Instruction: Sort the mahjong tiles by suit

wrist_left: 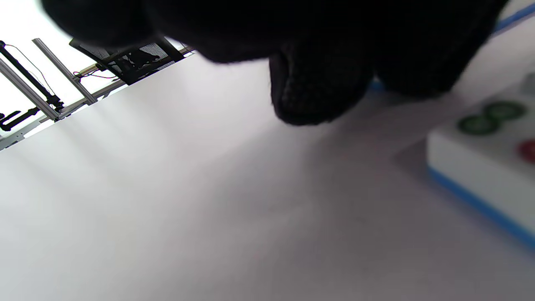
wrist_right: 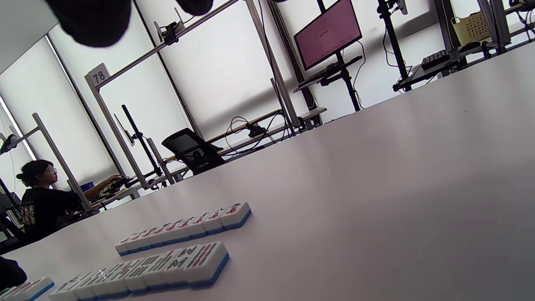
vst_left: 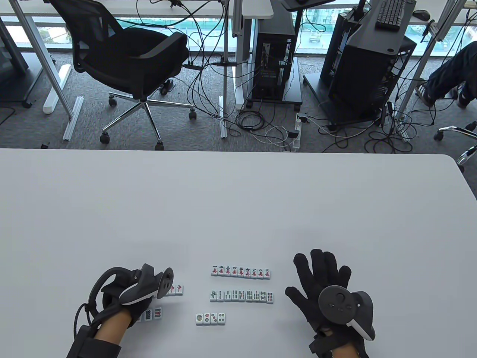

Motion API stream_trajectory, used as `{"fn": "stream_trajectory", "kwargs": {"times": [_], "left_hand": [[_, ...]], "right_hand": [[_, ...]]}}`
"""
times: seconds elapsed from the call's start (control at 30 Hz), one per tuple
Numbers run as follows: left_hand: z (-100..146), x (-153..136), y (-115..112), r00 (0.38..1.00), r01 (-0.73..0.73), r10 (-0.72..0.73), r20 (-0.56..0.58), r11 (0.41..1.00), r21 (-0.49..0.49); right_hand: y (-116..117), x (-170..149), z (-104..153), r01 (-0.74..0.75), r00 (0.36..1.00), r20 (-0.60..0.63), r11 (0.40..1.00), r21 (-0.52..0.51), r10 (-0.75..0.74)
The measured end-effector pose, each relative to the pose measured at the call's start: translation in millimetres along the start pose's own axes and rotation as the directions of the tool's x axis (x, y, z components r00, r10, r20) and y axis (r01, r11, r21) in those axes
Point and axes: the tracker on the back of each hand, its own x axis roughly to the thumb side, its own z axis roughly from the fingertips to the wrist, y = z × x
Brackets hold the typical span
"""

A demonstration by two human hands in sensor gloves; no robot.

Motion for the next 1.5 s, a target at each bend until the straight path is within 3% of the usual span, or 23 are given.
{"fn": "stream_trajectory", "kwargs": {"times": [0.13, 0.23, 0.37, 0.5, 0.6, 0.7, 0.9, 1.5], "left_hand": [[3.6, -2.4, 9.9, 0.994, 0.075, -0.068, -0.086, 0.994, 0.078], [8.4, 2.6, 29.5, 0.996, 0.012, 0.0, -0.088, 0.991, 0.134], [24.6, 37.5, 65.1, 0.993, -0.116, 0.105, 0.054, 0.961, 0.252], [39.8, 87.1, 89.4, 0.953, -0.236, 0.166, 0.253, 0.932, 0.277], [46.6, 120.0, 97.5, 0.931, -0.235, 0.134, 0.341, 0.932, 0.276], [48.4, 145.7, 98.0, 0.917, -0.194, 0.093, 0.389, 0.954, 0.229], [45.8, 165.2, 88.5, 0.931, -0.101, 0.035, 0.364, 0.981, 0.164], [37.7, 178.3, 72.0, 0.937, 0.02, -0.078, 0.341, 0.985, 0.169]], "right_hand": [[-1.4, -0.4, 0.4, 0.009, 1.0, 0.0, 1.0, -0.008, -0.009], [-1.4, -0.5, 0.4, 0.013, 1.0, 0.0, 1.0, -0.009, -0.013], [-1.8, -0.8, 0.4, 0.03, 1.0, 0.008, 0.999, -0.015, -0.03], [-1.5, -0.8, 0.6, 0.034, 0.999, 0.013, 0.999, -0.015, -0.033], [-1.7, -0.7, 1.0, 0.032, 0.999, 0.018, 0.999, -0.017, -0.031], [-2.0, -0.8, 1.0, 0.043, 0.999, 0.027, 0.999, -0.022, -0.042], [-1.5, -0.9, 1.2, 0.062, 0.997, 0.036, 0.998, -0.027, -0.061], [-2.1, -1.2, 1.7, 0.045, 0.999, 0.026, 0.999, -0.016, -0.045]]}}
